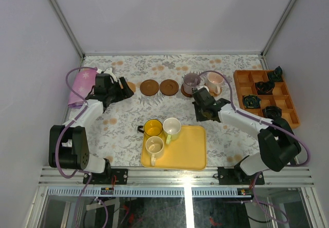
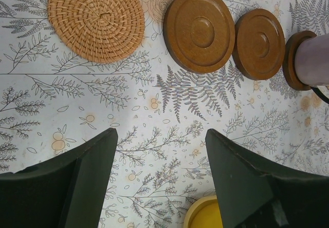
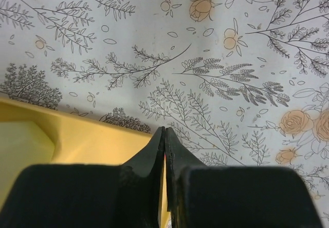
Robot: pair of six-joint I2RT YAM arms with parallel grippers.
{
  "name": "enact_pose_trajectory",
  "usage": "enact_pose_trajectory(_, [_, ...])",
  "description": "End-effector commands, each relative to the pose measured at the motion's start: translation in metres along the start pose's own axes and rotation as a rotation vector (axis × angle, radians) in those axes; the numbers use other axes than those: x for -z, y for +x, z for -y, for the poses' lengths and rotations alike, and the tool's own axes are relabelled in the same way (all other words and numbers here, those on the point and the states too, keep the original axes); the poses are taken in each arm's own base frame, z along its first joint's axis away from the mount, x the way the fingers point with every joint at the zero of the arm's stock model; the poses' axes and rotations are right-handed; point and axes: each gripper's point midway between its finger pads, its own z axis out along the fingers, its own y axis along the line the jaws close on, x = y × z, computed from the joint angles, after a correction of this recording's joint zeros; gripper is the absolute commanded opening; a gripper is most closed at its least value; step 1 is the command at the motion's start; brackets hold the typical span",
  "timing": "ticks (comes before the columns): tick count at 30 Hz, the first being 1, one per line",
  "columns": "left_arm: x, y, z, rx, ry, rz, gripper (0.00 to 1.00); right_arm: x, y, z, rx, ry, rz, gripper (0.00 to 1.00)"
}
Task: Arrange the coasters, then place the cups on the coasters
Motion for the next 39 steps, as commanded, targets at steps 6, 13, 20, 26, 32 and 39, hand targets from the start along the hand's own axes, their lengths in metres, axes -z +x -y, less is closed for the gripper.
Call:
enact_pose_trajectory(6, [0.006, -0.007, 0.009, -0.007, 0.024, 0.026, 0.70, 0.021, 0.035, -0.006, 0.011, -0.049, -0.071, 0.00])
enact_pose_trajectory(13, [0.010, -0.009, 0.013, -0.001, 0.038, 0.038, 0.69, 0.021, 0.049, -0.006, 0.022, -0.048, -0.103, 0.00])
enact_pose_trajectory(20, [0.014, -0.008, 0.012, -0.004, 0.035, 0.045, 0.69, 0.009, 0.054, -0.010, 0.027, -0.052, -0.135, 0.00])
enact_pose_trajectory(26, [0.017, -0.007, 0.011, -0.011, 0.026, 0.046, 0.70, -0.003, 0.059, -0.016, 0.027, -0.064, -0.163, 0.00])
enact_pose_trajectory(32, [0.020, -0.006, 0.011, -0.012, 0.025, 0.049, 0.70, -0.009, 0.053, -0.016, 0.028, -0.046, -0.155, 0.00])
enact_pose_trajectory(39, [0.019, -0.005, 0.010, -0.012, 0.023, 0.046, 0.70, -0.012, 0.044, -0.014, 0.029, -0.023, -0.131, 0.00])
